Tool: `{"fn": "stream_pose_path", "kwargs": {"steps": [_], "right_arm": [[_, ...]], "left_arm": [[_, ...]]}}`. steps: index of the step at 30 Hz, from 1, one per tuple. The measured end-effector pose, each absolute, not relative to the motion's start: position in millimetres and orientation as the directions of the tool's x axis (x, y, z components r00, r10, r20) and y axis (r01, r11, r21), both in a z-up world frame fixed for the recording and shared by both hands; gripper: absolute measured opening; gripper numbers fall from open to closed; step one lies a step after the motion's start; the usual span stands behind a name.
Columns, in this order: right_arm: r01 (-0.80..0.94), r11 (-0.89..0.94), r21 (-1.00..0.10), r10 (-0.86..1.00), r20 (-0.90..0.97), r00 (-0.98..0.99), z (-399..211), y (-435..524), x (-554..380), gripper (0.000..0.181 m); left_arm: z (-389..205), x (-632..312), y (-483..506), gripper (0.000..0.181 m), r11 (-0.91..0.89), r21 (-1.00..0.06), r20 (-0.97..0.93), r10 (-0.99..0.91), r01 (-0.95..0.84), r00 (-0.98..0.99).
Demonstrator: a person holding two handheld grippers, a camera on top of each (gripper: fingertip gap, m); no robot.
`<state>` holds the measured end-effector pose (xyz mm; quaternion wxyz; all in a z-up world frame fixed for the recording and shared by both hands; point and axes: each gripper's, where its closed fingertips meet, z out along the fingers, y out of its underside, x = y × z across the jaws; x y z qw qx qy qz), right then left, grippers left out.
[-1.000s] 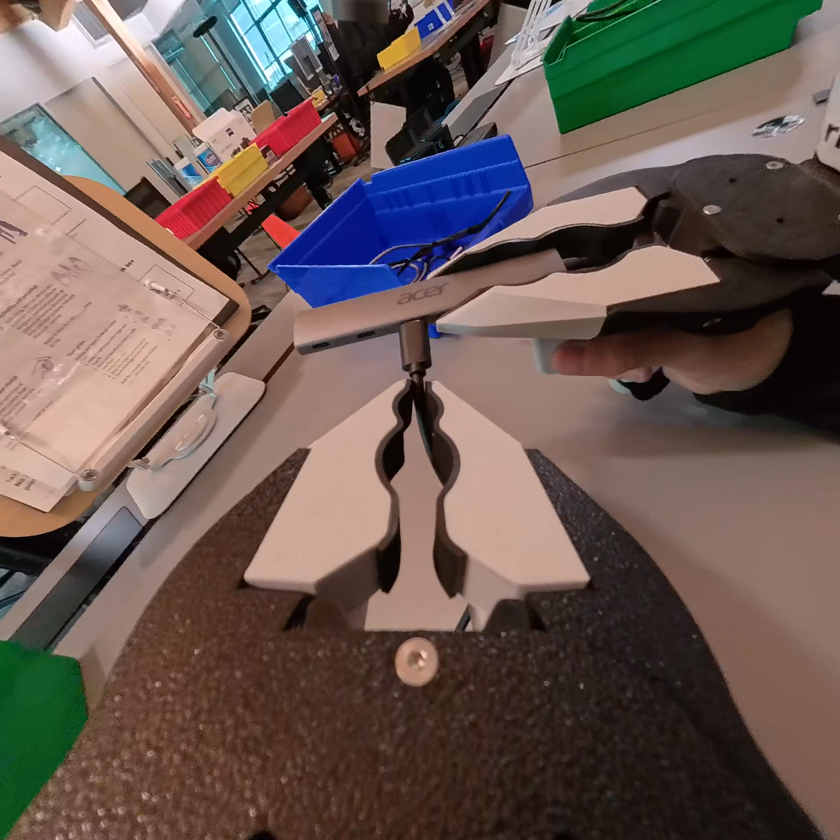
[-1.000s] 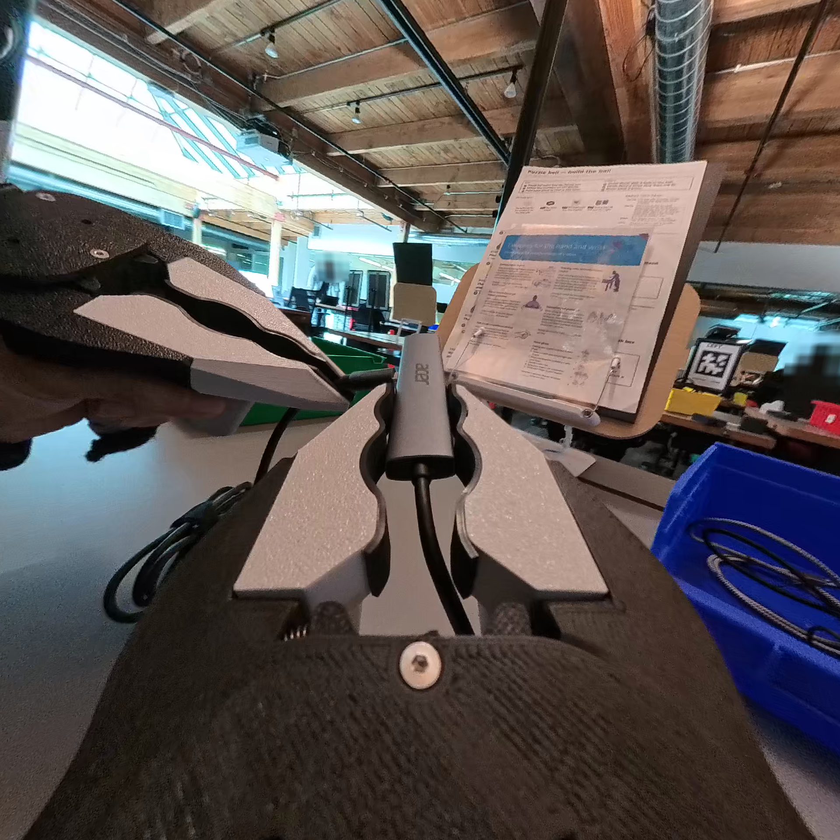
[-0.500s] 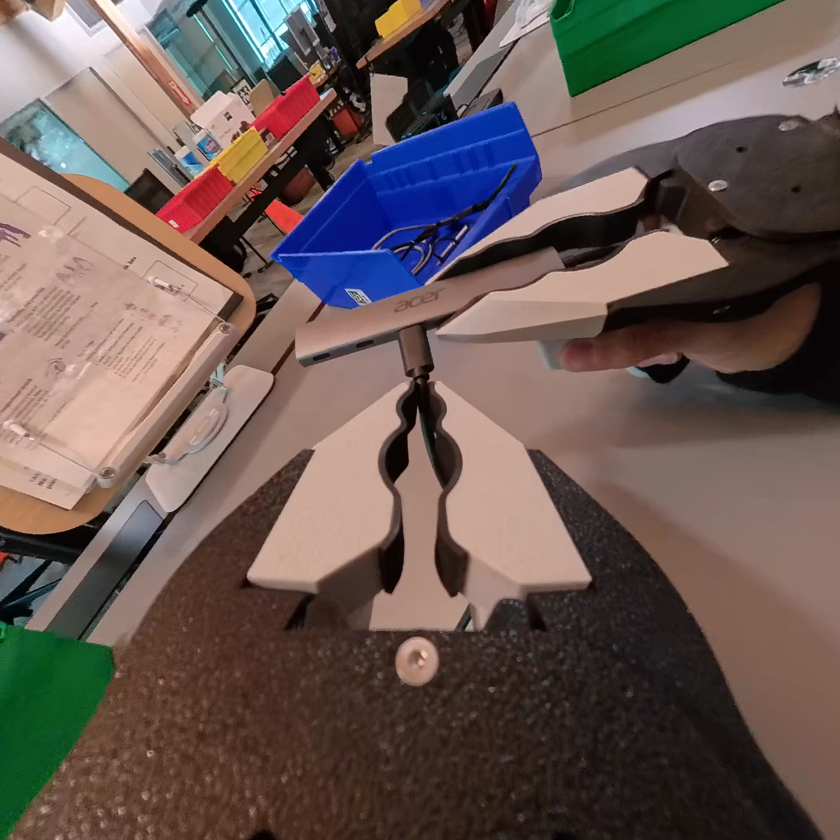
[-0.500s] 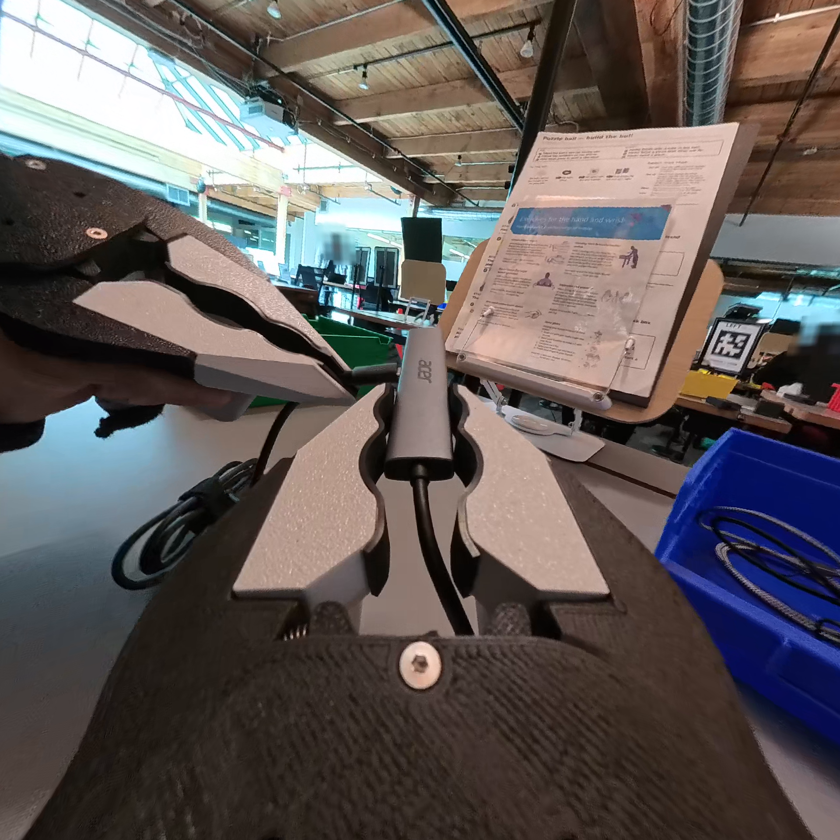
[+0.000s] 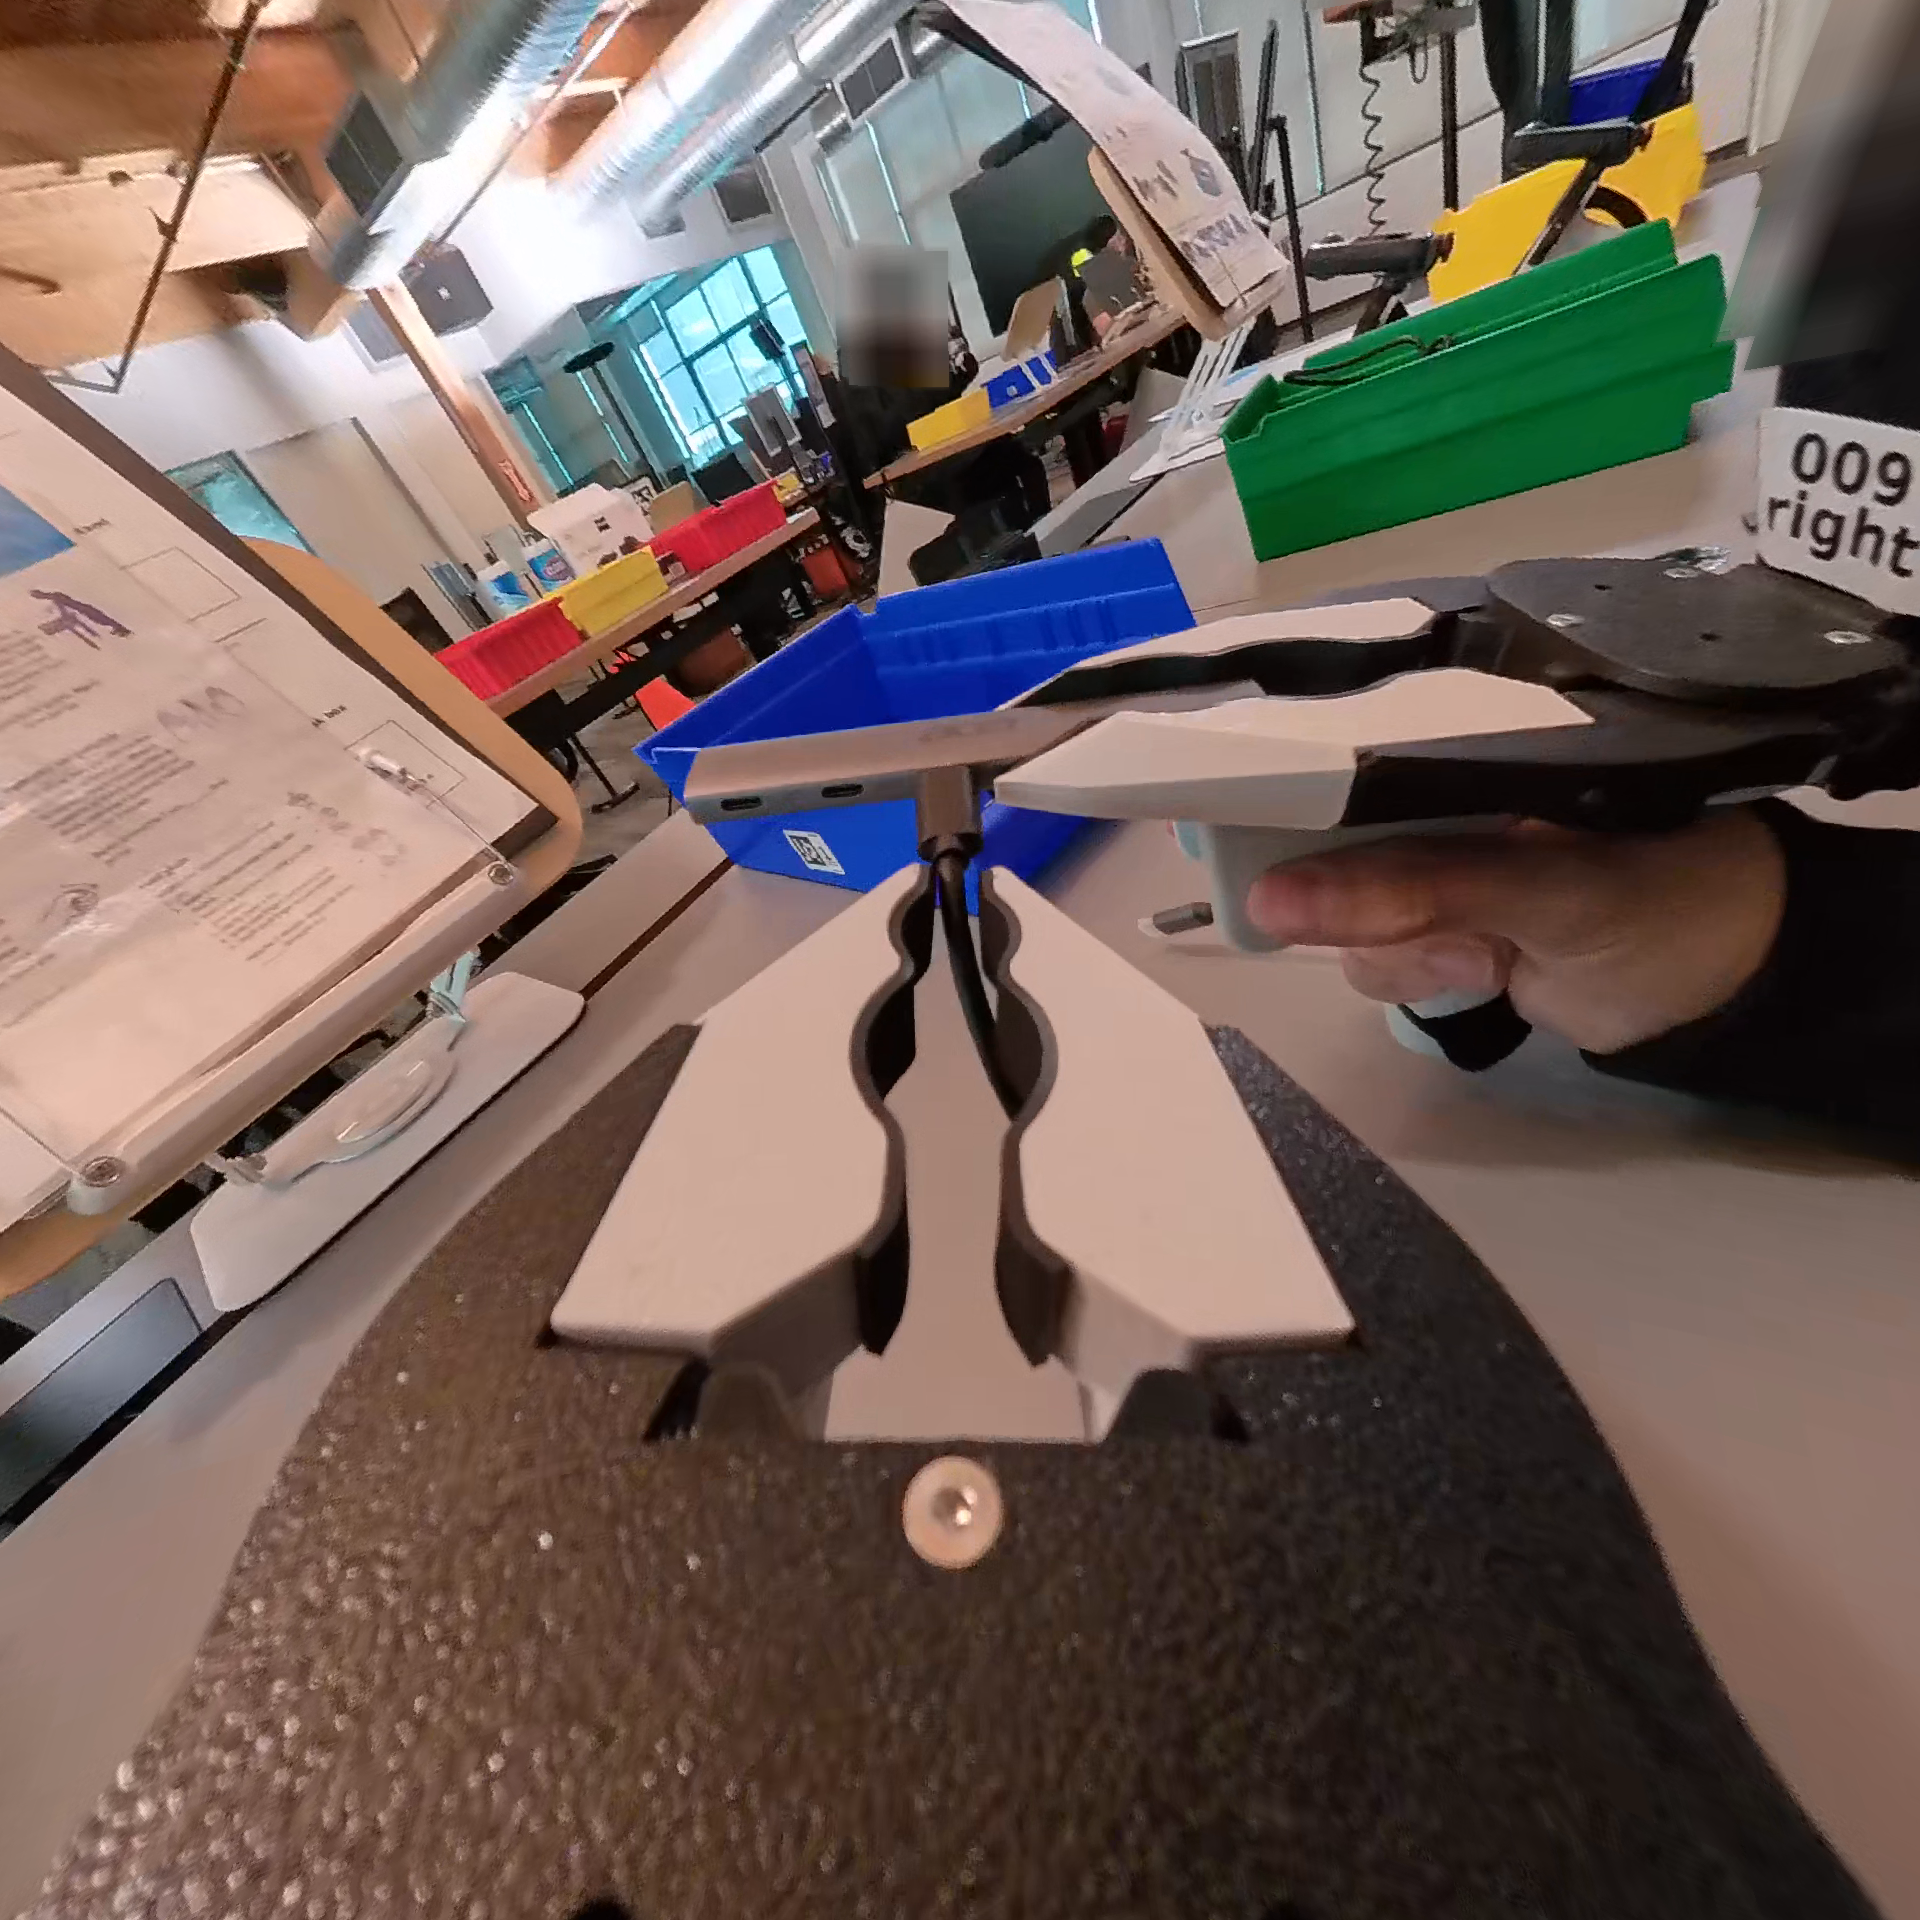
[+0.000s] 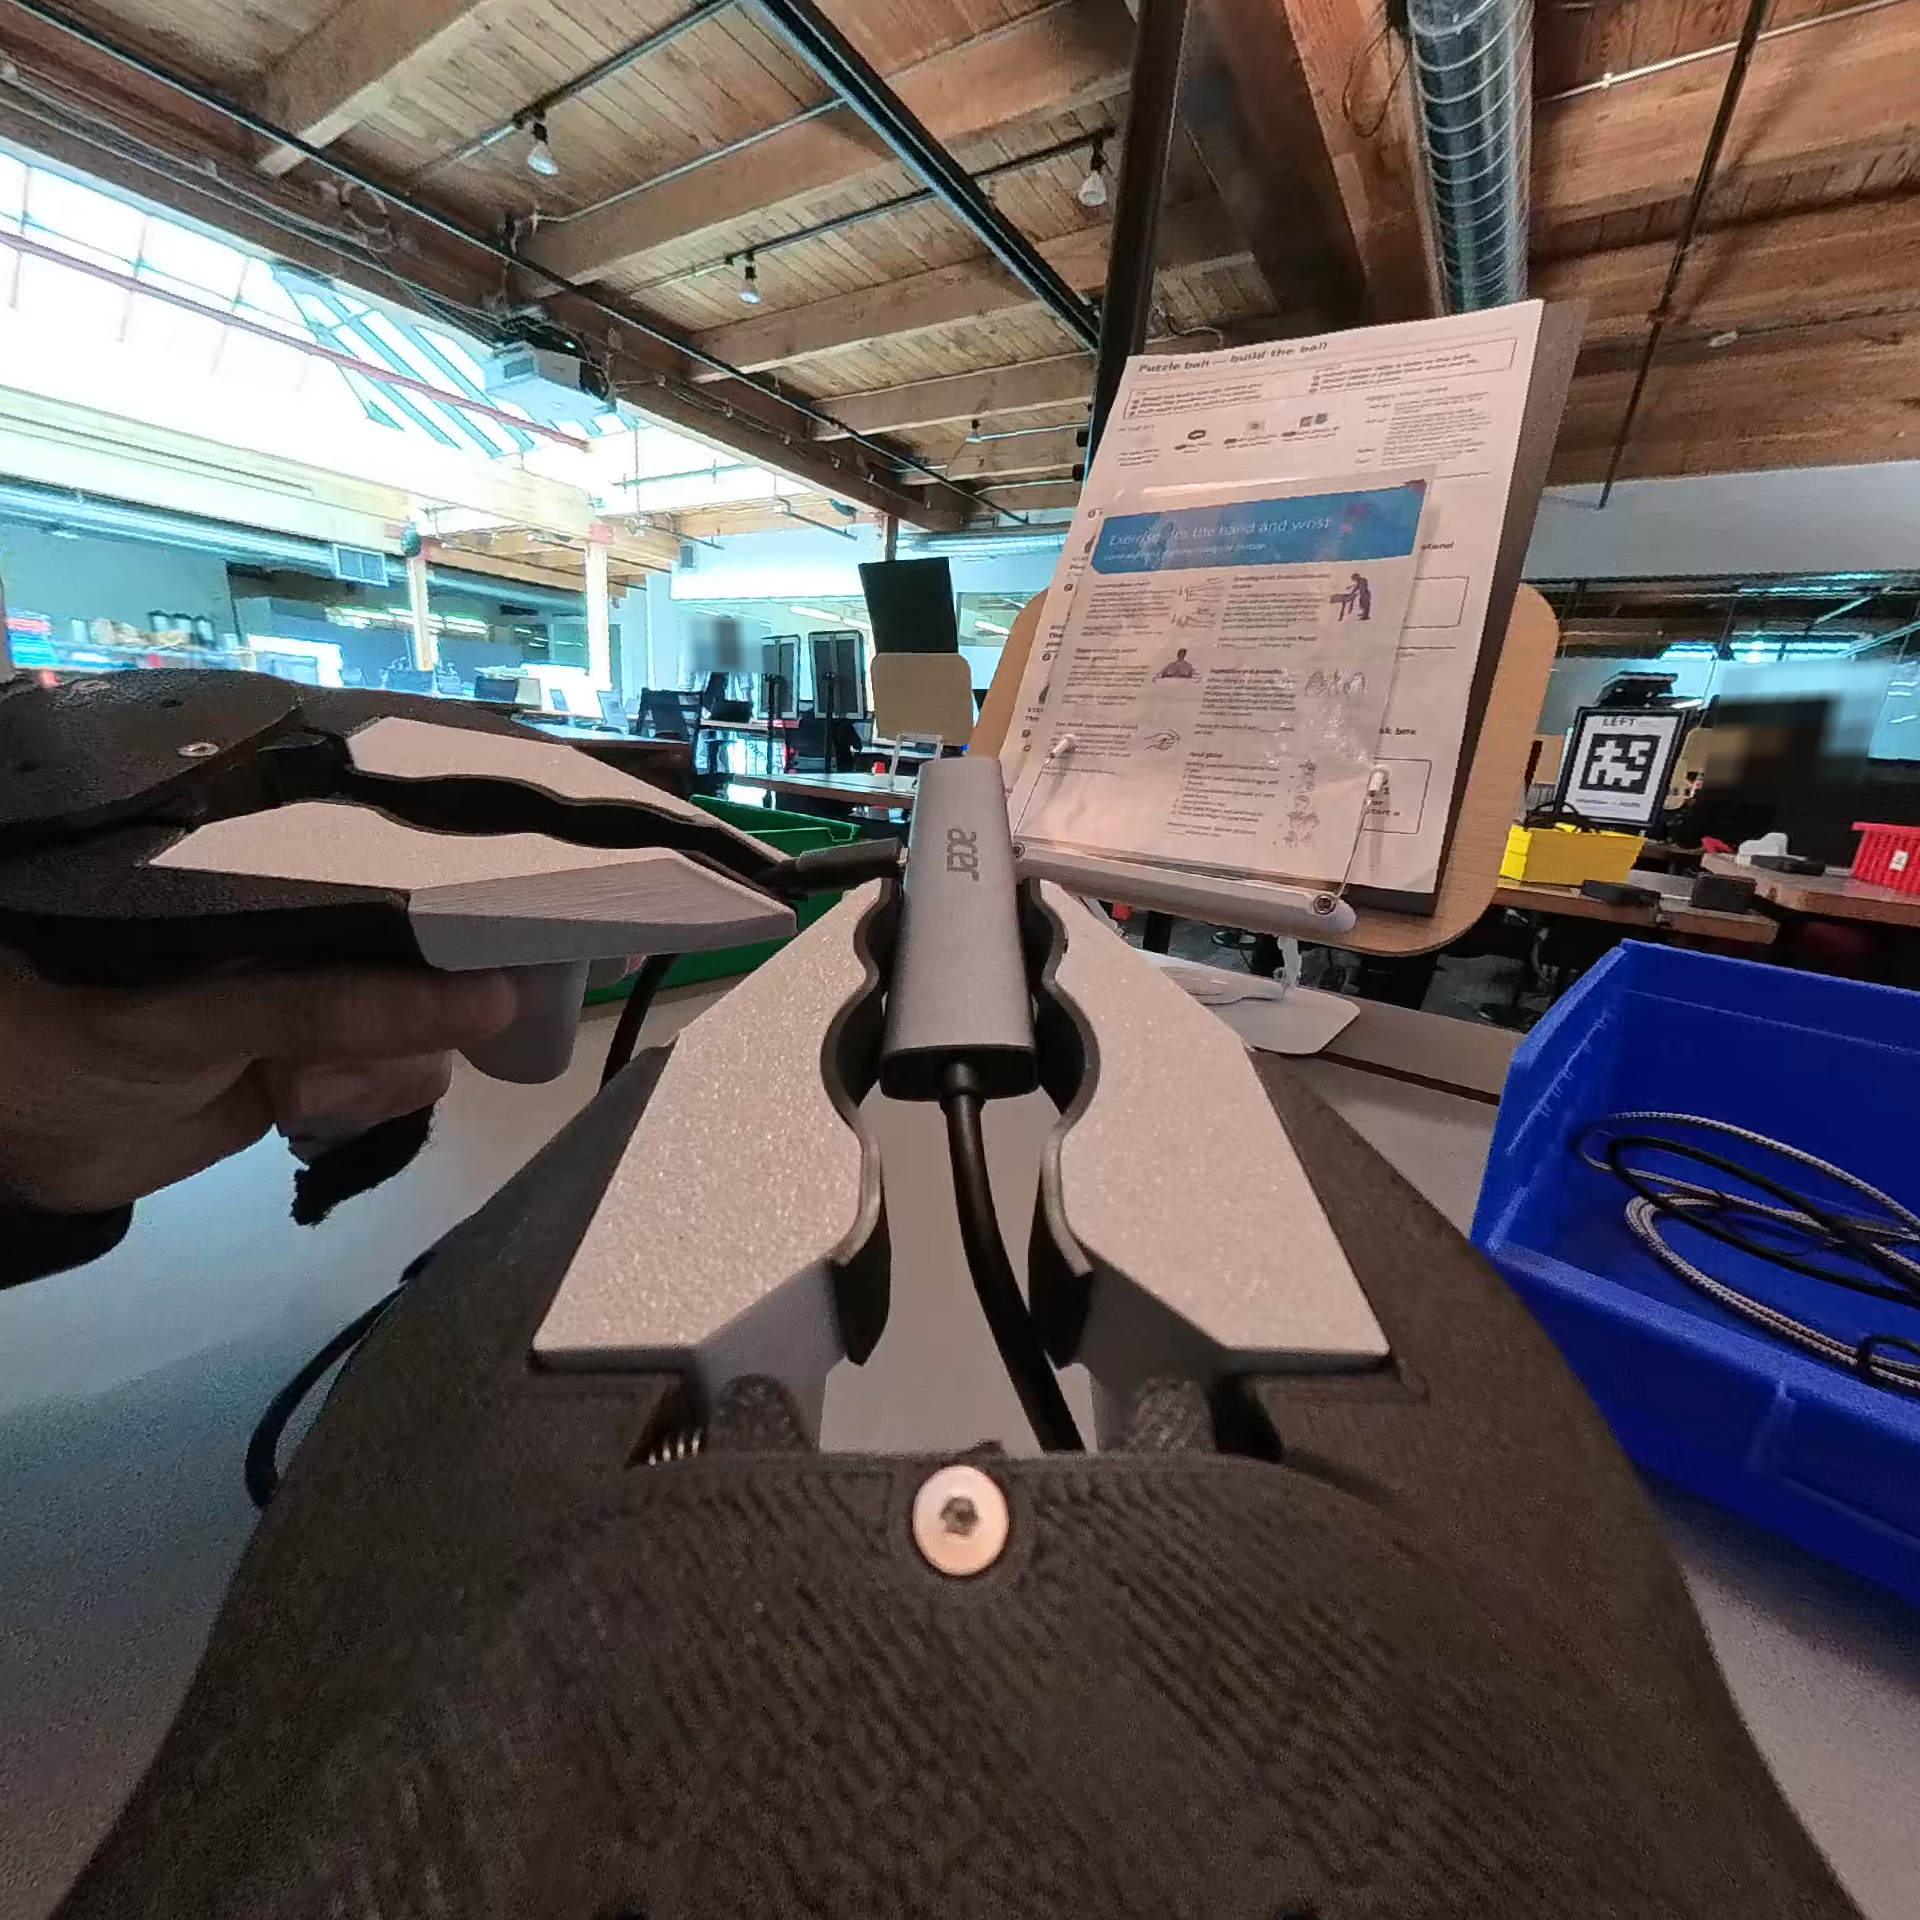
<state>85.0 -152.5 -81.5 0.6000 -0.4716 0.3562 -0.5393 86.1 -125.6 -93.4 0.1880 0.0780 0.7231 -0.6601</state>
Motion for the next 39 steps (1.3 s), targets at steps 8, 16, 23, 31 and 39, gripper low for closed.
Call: {"fn": "stream_pose_path", "kwargs": {"steps": [8,16,23,31,39], "right_arm": [[0.314,-0.087,-0.945,-0.980,0.138,0.144,-82.6,-149.7,84.2,0.023],[0.308,-0.093,-0.947,-0.982,0.139,0.130,-83.0,-150.7,84.6,0.023],[0.287,-0.121,-0.950,-0.984,0.153,0.092,-84.2,-153.0,86.1,0.023],[0.268,-0.062,-0.961,-0.987,0.100,0.128,-87.8,-154.7,87.0,0.023],[0.259,-0.037,-0.965,-0.983,0.082,0.167,-91.0,-152.1,88.5,0.022]], "left_arm": [[-91.9,87.7,-122.2,0.002,0.118,-0.920,-0.388,-0.158,0.373,-0.908],[-92.2,89.5,-123.1,0.002,0.120,-0.924,-0.379,-0.163,0.362,-0.911],[-93.9,90.5,-123.1,0.001,0.130,-0.934,-0.355,-0.201,0.334,-0.913],[-96.9,89.9,-124.4,0.001,0.087,-0.973,-0.224,-0.167,0.212,-0.960],[-99.1,91.4,-123.4,0.001,0.156,-0.932,-0.355,-0.196,0.328,-0.914]]}}
